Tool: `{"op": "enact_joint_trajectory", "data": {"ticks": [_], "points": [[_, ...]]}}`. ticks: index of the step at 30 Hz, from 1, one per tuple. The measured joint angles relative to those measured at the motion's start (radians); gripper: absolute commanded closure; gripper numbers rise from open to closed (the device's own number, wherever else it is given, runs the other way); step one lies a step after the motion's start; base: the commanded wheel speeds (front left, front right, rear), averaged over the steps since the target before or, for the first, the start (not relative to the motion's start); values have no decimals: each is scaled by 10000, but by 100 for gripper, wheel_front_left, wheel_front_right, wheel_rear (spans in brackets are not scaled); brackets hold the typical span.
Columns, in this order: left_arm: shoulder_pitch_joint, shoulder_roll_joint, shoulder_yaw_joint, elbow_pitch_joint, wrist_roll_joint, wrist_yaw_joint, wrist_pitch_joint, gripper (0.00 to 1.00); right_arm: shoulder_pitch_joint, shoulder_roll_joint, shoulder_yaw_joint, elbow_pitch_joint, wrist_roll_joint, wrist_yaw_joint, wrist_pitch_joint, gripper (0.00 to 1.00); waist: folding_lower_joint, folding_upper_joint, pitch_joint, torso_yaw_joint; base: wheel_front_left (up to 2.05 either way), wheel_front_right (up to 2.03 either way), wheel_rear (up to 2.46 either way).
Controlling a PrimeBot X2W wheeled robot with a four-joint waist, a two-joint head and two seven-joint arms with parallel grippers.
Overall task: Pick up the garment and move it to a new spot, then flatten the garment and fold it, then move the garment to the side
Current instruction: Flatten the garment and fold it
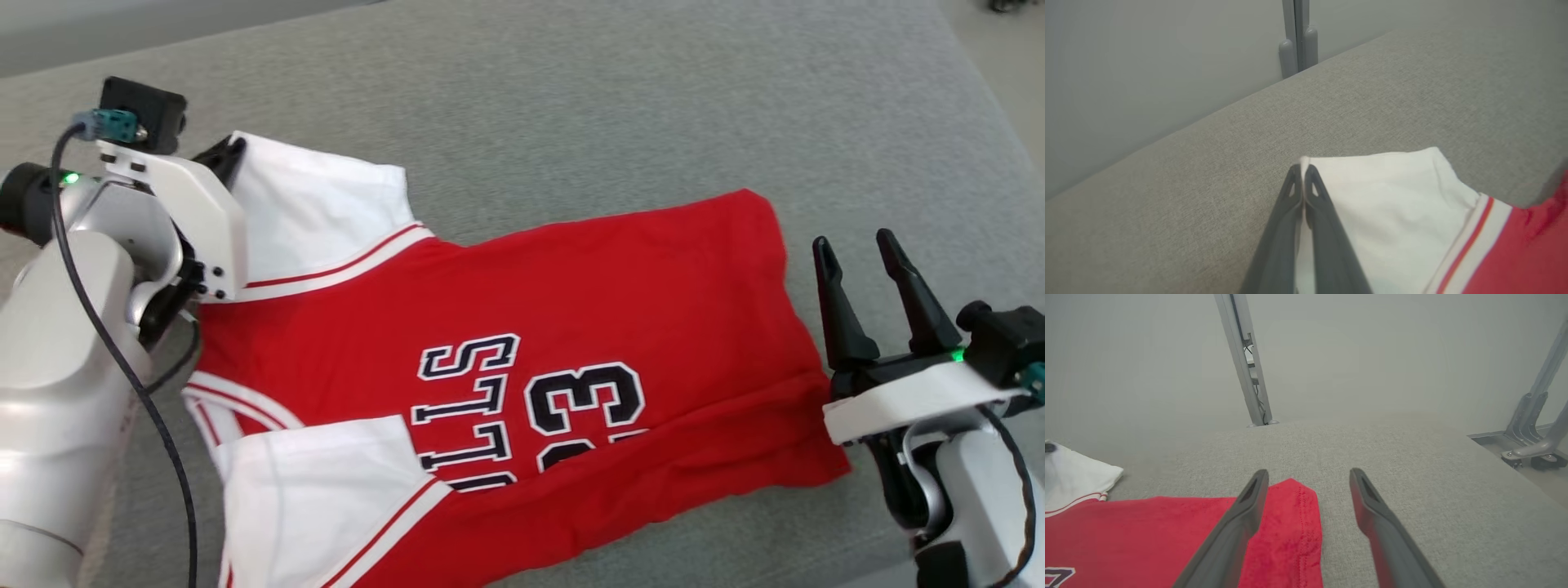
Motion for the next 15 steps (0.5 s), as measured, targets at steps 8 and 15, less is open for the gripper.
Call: {"op": "enact_joint_trajectory", "data": {"ticks": [8, 15], "points": [[327, -487, -431, -654, -228, 0, -834, 100, -1767, -1262, 1028, 2608, 1285, 2, 157, 0, 0, 0, -135, 1145, 0, 0, 0], [425, -813, -786, -951, -339, 0, -1139, 100, -2884, -2092, 1979, 4126, 2907, 0, 938, 0, 0, 0, -115, 2013, 0, 0, 0]]}}
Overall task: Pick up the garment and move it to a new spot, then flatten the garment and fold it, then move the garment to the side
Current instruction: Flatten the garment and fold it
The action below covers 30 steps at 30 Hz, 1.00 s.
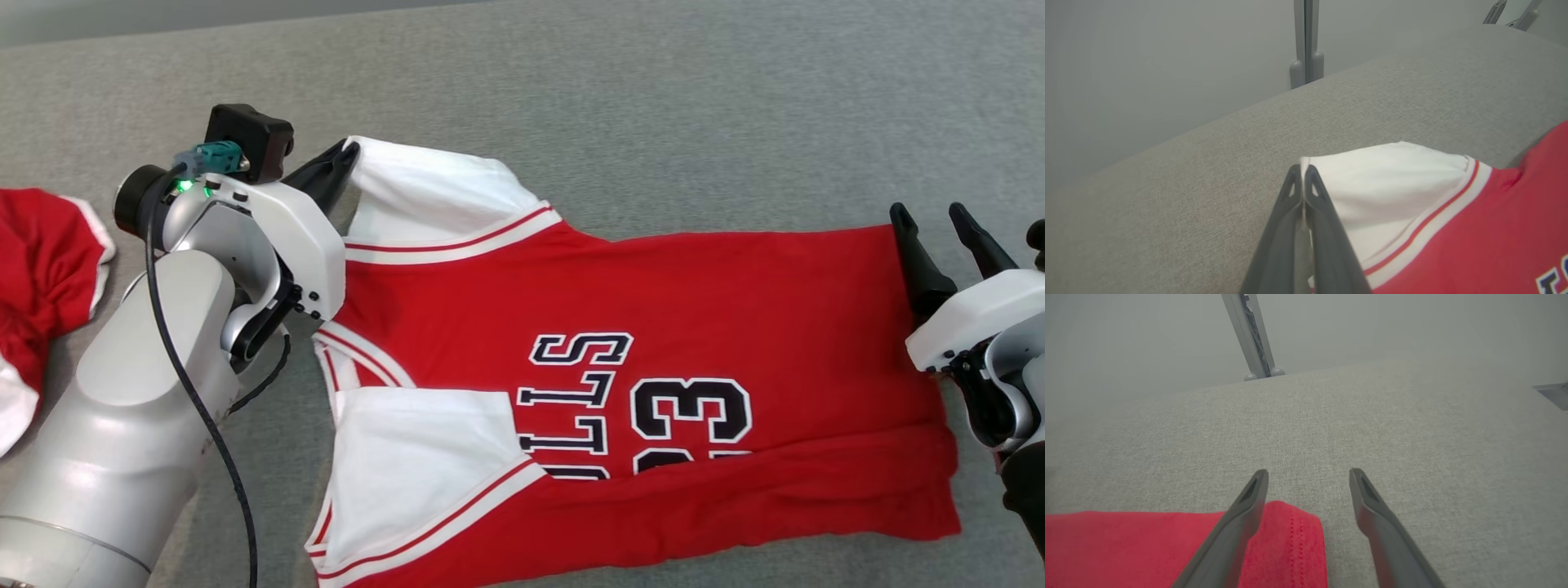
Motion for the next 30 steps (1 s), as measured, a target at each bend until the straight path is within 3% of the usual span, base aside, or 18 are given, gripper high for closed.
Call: {"op": "enact_joint_trajectory", "data": {"ticks": [6, 13, 14, 15, 16, 17, 30], "points": [[-3, -130, -163, 96, -88, 0, -190, 100, -355, -420, 1045, 568, 918, 0, 579, 0, 0, 0, 28, 429, 0, 0, 0], [-6, -176, -234, 313, -178, 0, -326, 100, -463, -610, 1877, 754, 1586, 2, 652, 0, 0, 0, -65, 420, 0, 0, 0], [-7, -178, -245, 341, -190, 0, -347, 100, -511, -617, 1979, 769, 1707, 0, 652, 21, 0, 0, -78, 408, 0, 0, 0], [-10, -178, -259, 370, -194, 0, -351, 100, -560, -635, 2100, 784, 1812, 0, 648, 55, 0, 0, -91, 394, 0, 0, 0], [-11, -182, -272, 395, -205, 0, -385, 100, -582, -662, 2203, 802, 1906, 0, 644, 71, 0, 0, -103, 382, 0, 0, 0], [-12, -184, -290, 416, -224, 0, -393, 100, -596, -690, 2311, 826, 1998, 2, 621, 100, 0, 0, -113, 372, 0, 0, 0], [140, -130, -247, 441, -479, 6, -788, 100, -727, -934, 3149, 1043, 2330, 2, -825, 100, 0, 0, -506, 285, 0, 0, 0]]}}
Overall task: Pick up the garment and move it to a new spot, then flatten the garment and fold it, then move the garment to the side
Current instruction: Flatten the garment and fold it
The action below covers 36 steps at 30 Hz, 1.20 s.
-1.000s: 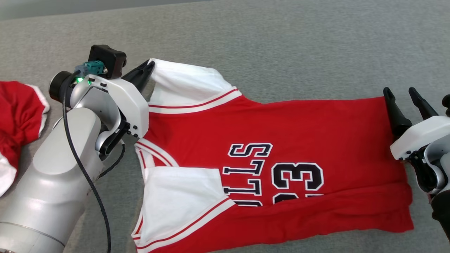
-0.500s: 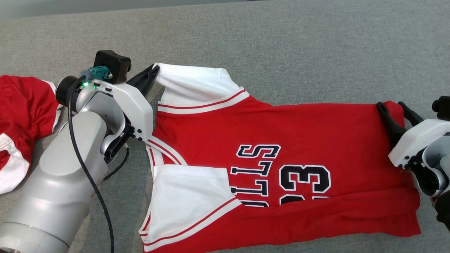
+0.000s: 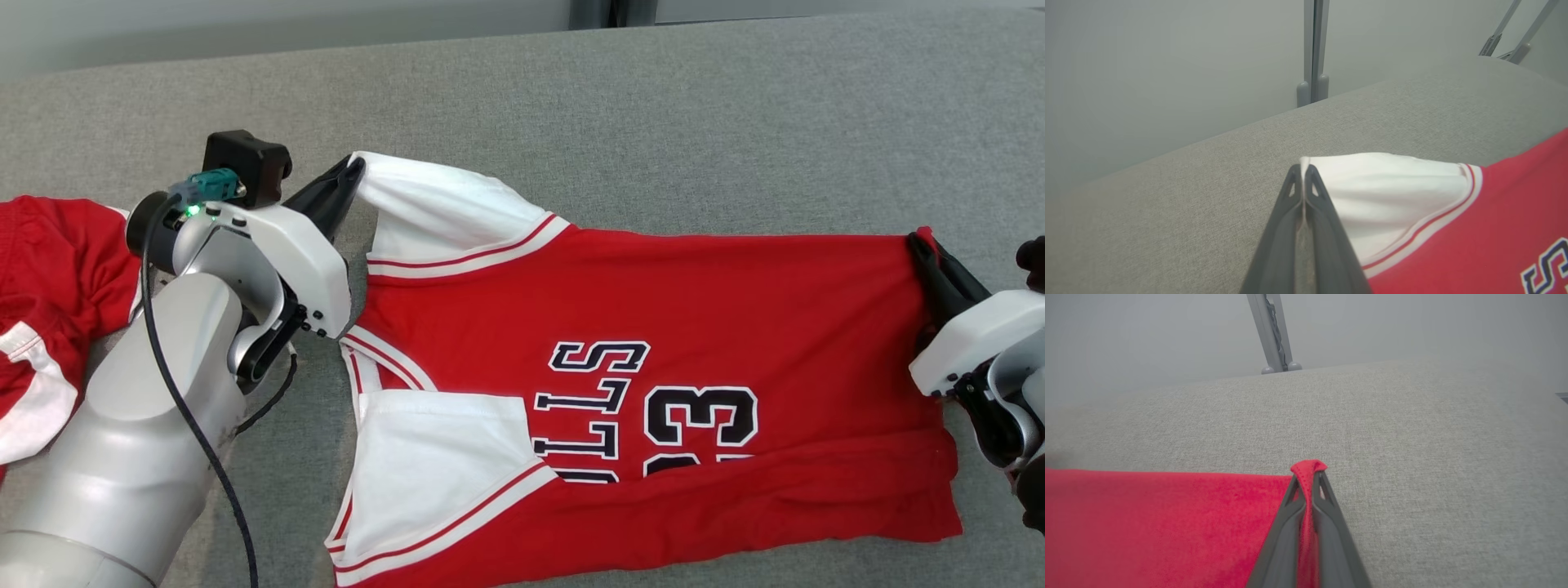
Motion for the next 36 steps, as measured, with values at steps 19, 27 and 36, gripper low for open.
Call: {"op": "enact_joint_trajectory", "data": {"ticks": [19, 27, 36], "points": [[3597, 1233, 662, -4378, -1829, 130, -38, 100, 2622, -155, -2194, -1519, -1386, 0, -111, 100, 0, 0, -958, 575, 0, 0, 0], [4823, 1925, 857, -6272, -2295, 305, 130, 100, 3016, -293, -2326, -1912, -1941, 0, -113, 100, 0, 0, -1057, 729, 0, 0, 0], [5902, 2865, 190, -8199, -2637, 205, 1193, 100, 3277, -495, -2619, -1818, -2462, 0, -113, 100, 0, 0, -1014, 766, 0, 0, 0]]}}
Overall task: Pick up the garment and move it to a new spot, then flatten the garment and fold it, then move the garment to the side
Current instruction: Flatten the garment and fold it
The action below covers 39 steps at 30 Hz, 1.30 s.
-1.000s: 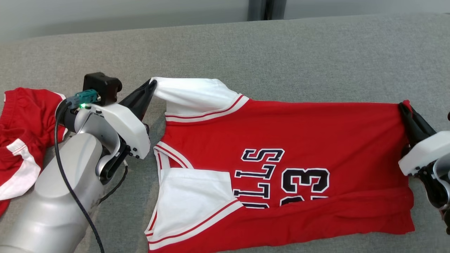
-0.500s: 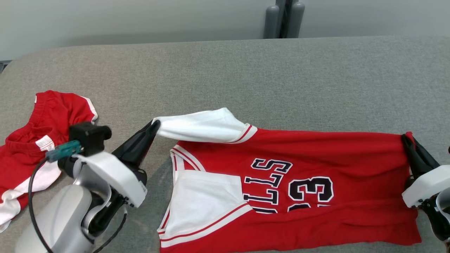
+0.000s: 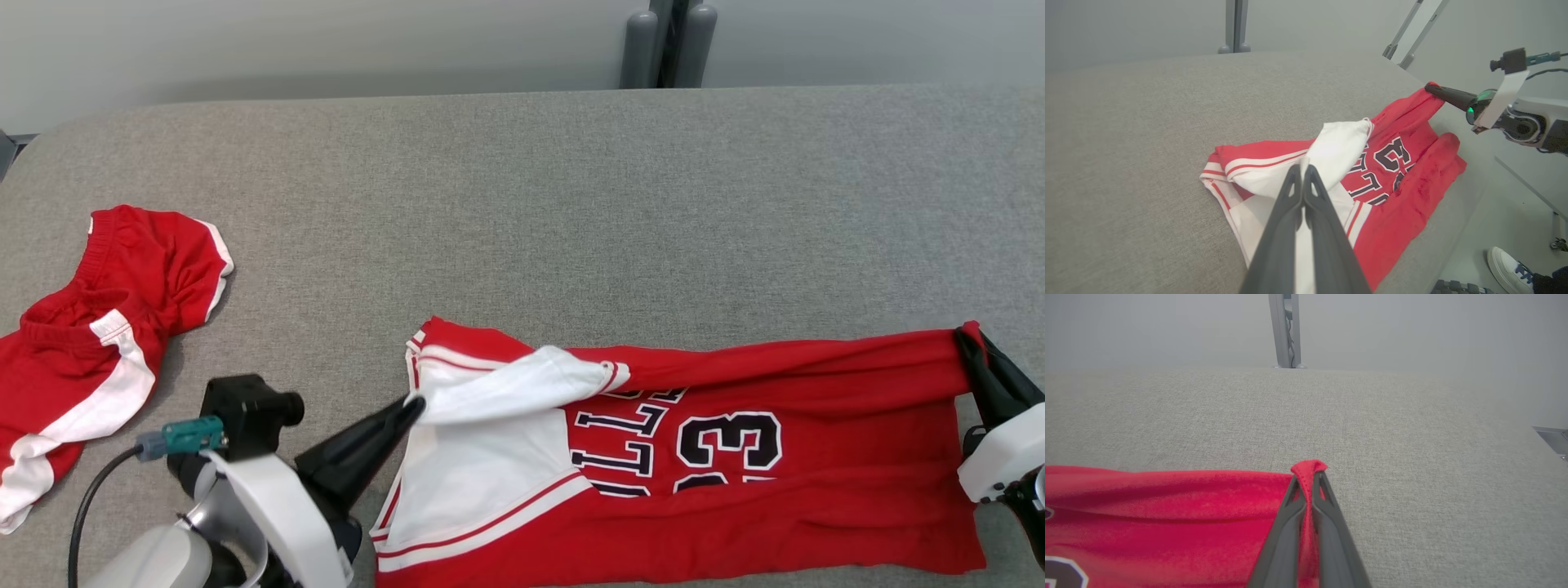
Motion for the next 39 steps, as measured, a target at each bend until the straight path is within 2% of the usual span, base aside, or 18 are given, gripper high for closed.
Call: {"op": "enact_joint_trajectory", "data": {"ticks": [5, 8, 13, 16, 22, 30, 39], "points": [[564, 911, -470, -940, -247, -86, 828, 100, 197, -163, -35, -272, -800, 0, 0, 100, -1, 0, 64, -2, 0, 0, 0], [629, 1112, -623, -1120, -299, -90, 1081, 100, 310, -431, 100, -531, -1413, 0, 0, 100, 0, 0, 88, -3, 0, 0, 0], [770, 1193, -918, -1304, -307, -104, 1406, 100, 635, -980, 428, -1337, -2286, 0, 0, 100, 0, 0, 106, -58, 0, 0, 0], [772, 1206, -1032, -1325, -334, -104, 1515, 100, 871, -1574, 830, -1762, -3196, 2, 0, 100, 0, 0, 114, -98, 0, 0, 0], [818, 1321, -1233, -1365, -568, -121, 1831, 100, 1406, -2115, 821, -2378, -3776, 2, 0, 100, 0, 0, 79, -205, 0, 0, 0], [1007, 1611, -1413, -1553, -1147, -132, 2372, 100, 2057, -2512, 792, -3269, -4719, 2, -2, 100, 0, 0, 8, -266, 0, 0, 0], [1017, 1797, -1513, -1802, -1538, -132, 2771, 100, 2399, -2660, 961, -3256, -4970, 2, -2, 100, 0, 0, -4, -176, 0, 0, 0]]}}
